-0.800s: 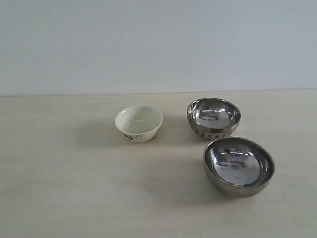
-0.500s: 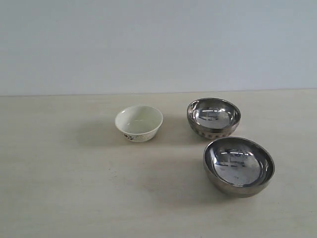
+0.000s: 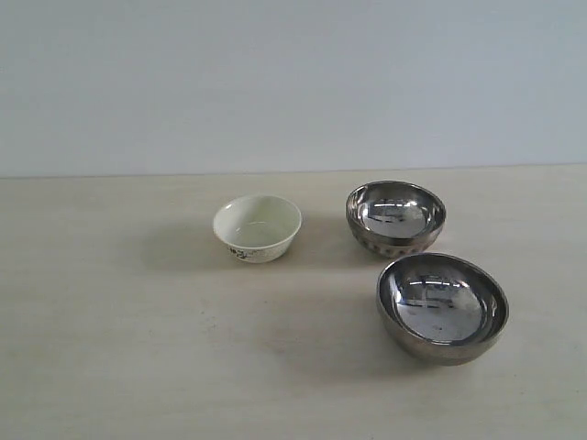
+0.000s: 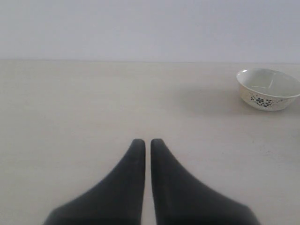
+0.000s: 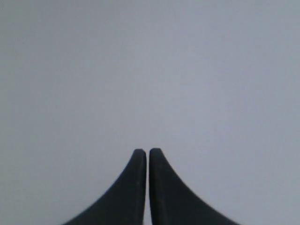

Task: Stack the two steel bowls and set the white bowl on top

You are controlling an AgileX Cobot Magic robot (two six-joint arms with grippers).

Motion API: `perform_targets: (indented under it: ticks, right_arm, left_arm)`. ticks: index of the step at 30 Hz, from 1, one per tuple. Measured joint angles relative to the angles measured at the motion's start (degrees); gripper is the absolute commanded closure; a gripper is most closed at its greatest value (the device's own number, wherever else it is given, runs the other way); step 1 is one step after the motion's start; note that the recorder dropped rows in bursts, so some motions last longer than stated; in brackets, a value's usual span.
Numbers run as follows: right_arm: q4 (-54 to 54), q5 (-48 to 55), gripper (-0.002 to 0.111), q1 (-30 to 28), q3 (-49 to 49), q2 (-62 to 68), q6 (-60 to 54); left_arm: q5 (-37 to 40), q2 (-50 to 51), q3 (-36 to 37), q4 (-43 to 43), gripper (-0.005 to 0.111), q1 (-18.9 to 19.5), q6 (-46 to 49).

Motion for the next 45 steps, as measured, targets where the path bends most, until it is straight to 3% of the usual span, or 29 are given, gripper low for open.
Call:
perform_targets:
  ticks: [6, 14, 17, 20, 23, 25, 29, 31, 45]
  right_arm:
    - [0.3, -10.7, 0.108, 0.0, 0.0, 0.0, 3.1]
    - [4.2, -12.4, 0.108, 0.0, 0.0, 0.0, 4.4]
    - [5.5, -4.9, 0.108, 0.0, -1.0, 0.0, 6.2]
    - [6.0, 11.4, 0.108, 0.0, -6.2, 0.0, 7.0]
    - [6.1, 16.3, 0.108, 0.0, -10.1, 1.3, 5.7]
    - [6.1, 17.6, 0.101, 0.0, -12.2, 3.7, 5.5]
    - [6.1, 21.3, 0.032, 0.0, -16.1, 8.6, 5.5]
    - [6.1, 22.3, 0.018, 0.0, -18.0, 11.7, 5.4]
    - [6.1, 38.6, 0.018, 0.0, -28.6, 35.5, 4.5]
  left_arm:
    - [0.0, 0.0, 0.0, 0.0, 0.103, 0.0, 0.0]
    - [0.0, 0.0, 0.0, 0.0, 0.103, 0.0, 0.0]
    - [0.0, 0.0, 0.0, 0.0, 0.103, 0.0, 0.0]
    - [0.0, 0.0, 0.0, 0.0, 0.103, 0.0, 0.0]
    - [0.0, 0.0, 0.0, 0.0, 0.103, 0.0, 0.0]
    - [0.0, 0.0, 0.0, 0.0, 0.103, 0.0, 0.0]
    - [0.0, 0.0, 0.0, 0.0, 0.103, 0.0, 0.0]
    - [0.0, 0.0, 0.0, 0.0, 0.103, 0.0, 0.0]
    - [0.0, 0.0, 0.0, 0.0, 0.103, 0.0, 0.0]
